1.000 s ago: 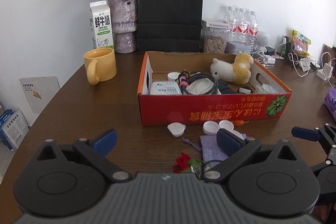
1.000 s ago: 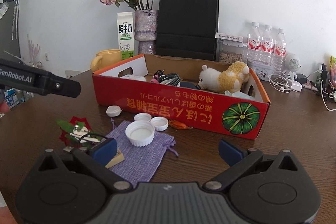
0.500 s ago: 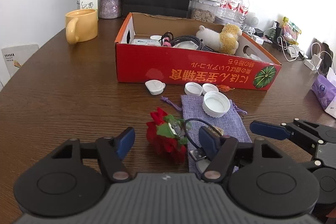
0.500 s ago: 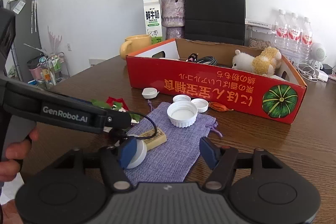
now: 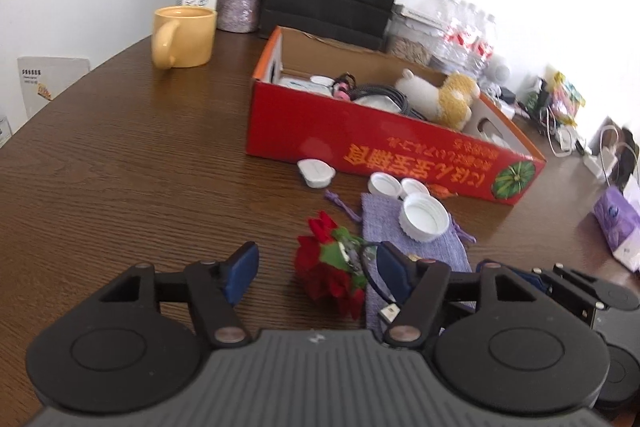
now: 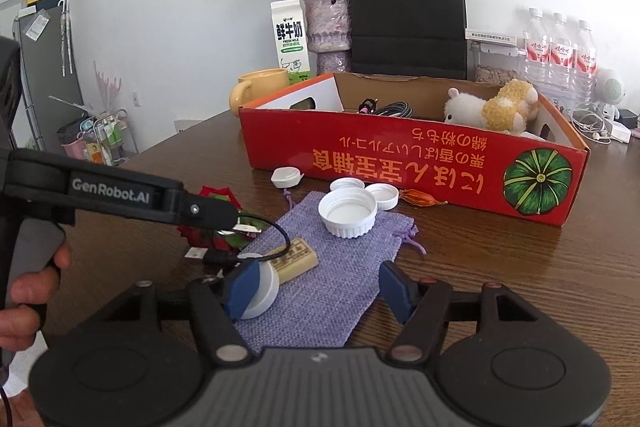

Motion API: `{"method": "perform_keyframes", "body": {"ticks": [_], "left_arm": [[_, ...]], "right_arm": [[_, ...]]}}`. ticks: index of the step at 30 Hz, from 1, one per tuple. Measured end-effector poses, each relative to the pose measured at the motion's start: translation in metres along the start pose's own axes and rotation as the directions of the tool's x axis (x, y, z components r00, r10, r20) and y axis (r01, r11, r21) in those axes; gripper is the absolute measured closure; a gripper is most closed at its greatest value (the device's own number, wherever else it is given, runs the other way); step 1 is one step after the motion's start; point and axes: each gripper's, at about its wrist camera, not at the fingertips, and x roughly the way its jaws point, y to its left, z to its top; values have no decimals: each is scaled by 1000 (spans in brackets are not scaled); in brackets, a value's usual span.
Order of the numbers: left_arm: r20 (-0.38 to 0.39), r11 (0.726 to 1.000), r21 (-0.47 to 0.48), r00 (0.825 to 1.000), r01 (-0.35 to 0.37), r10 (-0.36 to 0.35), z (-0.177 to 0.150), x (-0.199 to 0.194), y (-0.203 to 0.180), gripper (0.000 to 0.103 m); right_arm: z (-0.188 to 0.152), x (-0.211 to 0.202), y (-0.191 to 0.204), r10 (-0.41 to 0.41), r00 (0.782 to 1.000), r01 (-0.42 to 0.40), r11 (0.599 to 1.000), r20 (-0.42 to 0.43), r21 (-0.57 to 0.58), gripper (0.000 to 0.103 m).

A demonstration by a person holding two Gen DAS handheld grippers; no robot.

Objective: Organize objects
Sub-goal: 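Grasp the red rose with the left tool while the right tool grasps a large white cap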

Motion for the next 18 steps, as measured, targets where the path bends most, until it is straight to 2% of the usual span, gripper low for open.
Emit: {"method": "perform_keyframes", "body": {"ticks": [2,4,5,6,12,18], "left_arm": [[3,1000,-9,1000,0,0,1,-1,4,38],[-1,1000,-15,1000,21,-21,1,-1,7,55],[-2,999,-19,999,46,-46,1,-2,8,75],[1,997,-28,998,67,-67,1,-4,9,78],[42,999,-31,998,42,-41,4,-16,15,81],[61,1000,6,998,-22,22,1,-24,17,81]], "right_arm": [[0,0,0,-1,1000,1,1000,1,0,37],[0,0,0,-2,1000,2,1000,2,-1,37],[0,1,0,-3,1000,3,1000,3,-1,37],[0,1,0,-3,1000,3,1000,2,-1,36],[-1,0,0,-5,1000,5,1000,3,-1,36],[-1,1,-1,-8,1000,8,1000,4,-1,34]]}}
